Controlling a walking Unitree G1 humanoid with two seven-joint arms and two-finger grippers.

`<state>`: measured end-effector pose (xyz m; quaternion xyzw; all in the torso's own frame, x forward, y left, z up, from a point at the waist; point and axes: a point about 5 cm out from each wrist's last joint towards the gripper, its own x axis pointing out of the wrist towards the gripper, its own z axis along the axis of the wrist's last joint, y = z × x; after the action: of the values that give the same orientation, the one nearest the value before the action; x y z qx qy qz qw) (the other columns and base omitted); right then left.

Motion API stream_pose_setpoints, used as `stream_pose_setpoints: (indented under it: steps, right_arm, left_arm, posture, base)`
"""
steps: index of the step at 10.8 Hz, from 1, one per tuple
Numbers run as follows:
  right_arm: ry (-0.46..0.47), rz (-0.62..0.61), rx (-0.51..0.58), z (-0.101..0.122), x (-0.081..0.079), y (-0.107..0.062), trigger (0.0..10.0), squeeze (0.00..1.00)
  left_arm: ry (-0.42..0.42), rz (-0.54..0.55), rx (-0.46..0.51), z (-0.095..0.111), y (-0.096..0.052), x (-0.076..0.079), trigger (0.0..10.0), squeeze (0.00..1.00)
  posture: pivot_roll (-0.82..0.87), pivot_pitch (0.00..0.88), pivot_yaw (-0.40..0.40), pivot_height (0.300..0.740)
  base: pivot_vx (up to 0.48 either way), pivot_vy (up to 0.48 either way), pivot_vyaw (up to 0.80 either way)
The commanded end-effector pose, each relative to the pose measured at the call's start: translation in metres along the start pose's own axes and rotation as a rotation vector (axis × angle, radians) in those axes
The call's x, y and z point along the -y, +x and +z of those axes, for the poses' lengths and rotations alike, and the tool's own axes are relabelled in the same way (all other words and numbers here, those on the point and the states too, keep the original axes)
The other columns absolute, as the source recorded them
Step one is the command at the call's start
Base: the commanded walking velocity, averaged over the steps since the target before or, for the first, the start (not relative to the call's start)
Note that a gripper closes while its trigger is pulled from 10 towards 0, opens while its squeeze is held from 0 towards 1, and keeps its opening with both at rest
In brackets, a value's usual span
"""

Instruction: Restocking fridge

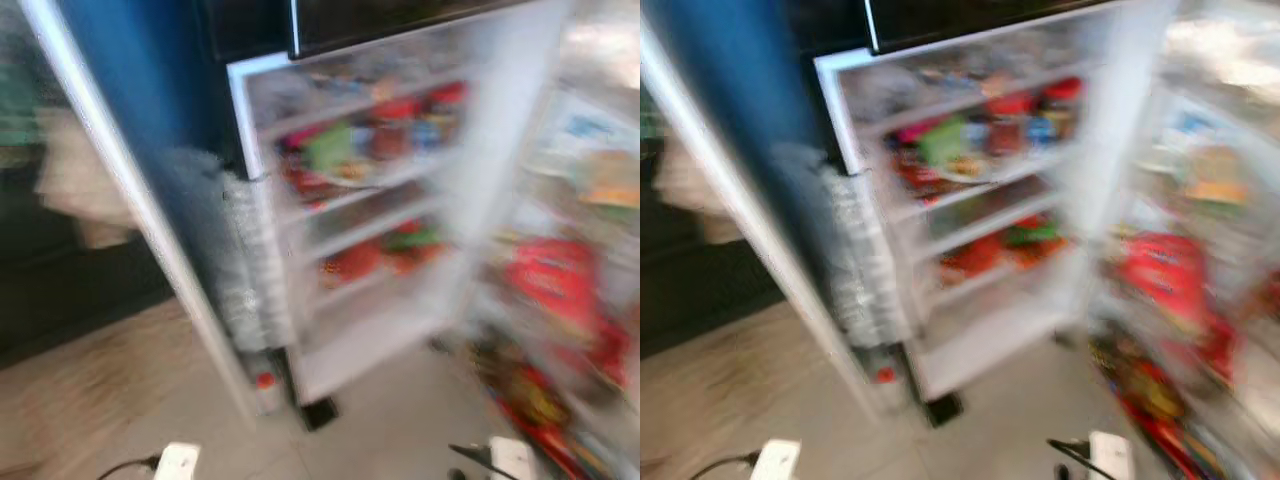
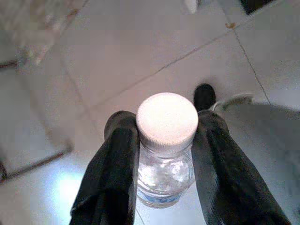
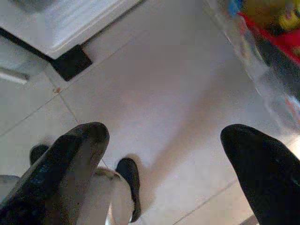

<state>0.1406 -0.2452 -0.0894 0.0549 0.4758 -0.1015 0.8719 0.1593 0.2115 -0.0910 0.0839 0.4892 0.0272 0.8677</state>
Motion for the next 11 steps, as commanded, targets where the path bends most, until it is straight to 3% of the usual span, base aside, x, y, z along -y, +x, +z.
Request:
stream_pose_setpoints:
  steps: [1,4,11]
  right_arm:
    - [-0.010,0.020,0.019,0.0057,-0.0071,0.0020,10.0,0.00]
    - [-0.016,0.037,0.020,0.0061,-0.0090,0.0022,10.0,0.00]
    - [-0.025,-0.051,0.013,0.0053,0.0008,0.0011,10.0,0.00]
  left_arm:
    - [-0.006,0.018,-0.009,-0.0017,-0.0004,-0.0070,10.0,0.00]
    - [-0.007,0.024,-0.008,-0.0014,-0.0004,-0.0071,10.0,0.00]
    - [-0.004,0.011,-0.011,-0.0014,-0.0003,-0.0064,10.0,0.00]
  posture:
    - [-0.09,0.000,0.047,0.740]
    - [-0.09,0.000,0.046,0.740]
    - [-0.09,0.000,0.048,0.740]
  base:
    - [0.000,-0.259,0.80]
    - [0.000,-0.255,0.57]
    - [0.000,0.000,0.00]
